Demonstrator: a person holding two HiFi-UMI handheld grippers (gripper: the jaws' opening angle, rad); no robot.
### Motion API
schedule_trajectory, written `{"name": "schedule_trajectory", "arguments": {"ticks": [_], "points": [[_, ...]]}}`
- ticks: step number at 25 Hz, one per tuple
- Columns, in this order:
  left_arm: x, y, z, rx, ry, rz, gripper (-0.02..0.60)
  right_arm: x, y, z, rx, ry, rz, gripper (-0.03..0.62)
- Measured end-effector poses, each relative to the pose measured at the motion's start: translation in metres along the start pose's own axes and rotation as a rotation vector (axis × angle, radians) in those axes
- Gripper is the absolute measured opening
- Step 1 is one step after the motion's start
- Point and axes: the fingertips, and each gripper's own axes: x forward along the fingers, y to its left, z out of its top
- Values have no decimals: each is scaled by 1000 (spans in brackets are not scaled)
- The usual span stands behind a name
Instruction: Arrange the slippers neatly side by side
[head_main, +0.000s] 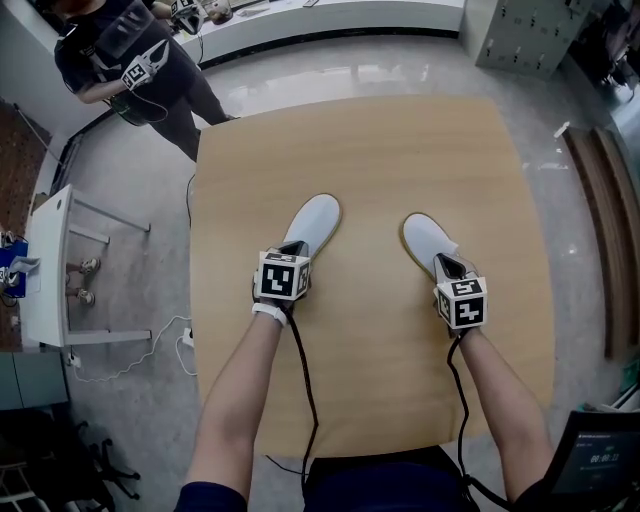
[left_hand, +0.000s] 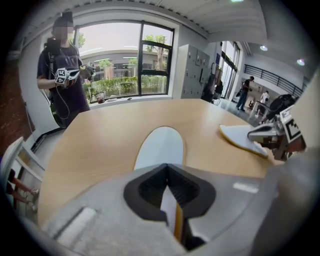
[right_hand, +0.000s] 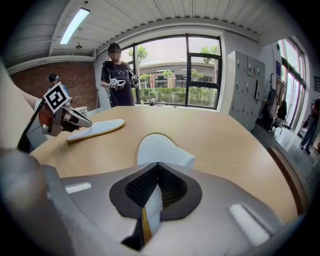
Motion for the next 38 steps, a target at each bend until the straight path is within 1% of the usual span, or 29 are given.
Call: {"name": "schedule_trajectory", "arguments": {"ticks": [4, 7, 11, 17, 20, 24, 29, 38], "points": [[10, 2, -16, 5, 56, 5, 3, 11, -1, -15, -8, 60, 2, 8], [10, 5, -25, -3, 77, 19, 3, 13, 1, -18, 5, 76, 13, 8], [12, 3, -28, -9, 68, 21, 3, 15, -1, -21, 2, 79, 25, 8], [6, 0, -37, -45, 35, 25, 3, 10, 11, -23, -25, 75, 17, 8], [3, -6, -43, -52, 25, 32, 3, 9, 13, -25, -16, 74, 20, 8], [0, -16, -51, -53, 16, 25, 3, 7, 15, -27, 0, 79, 20, 8], [-11, -28, -63, -32, 10, 16, 3, -1, 25, -31, -4, 80, 25, 8], [-19, -56, -84, -40, 10, 1, 3, -10, 37, -43, 13, 85, 37, 8]]}}
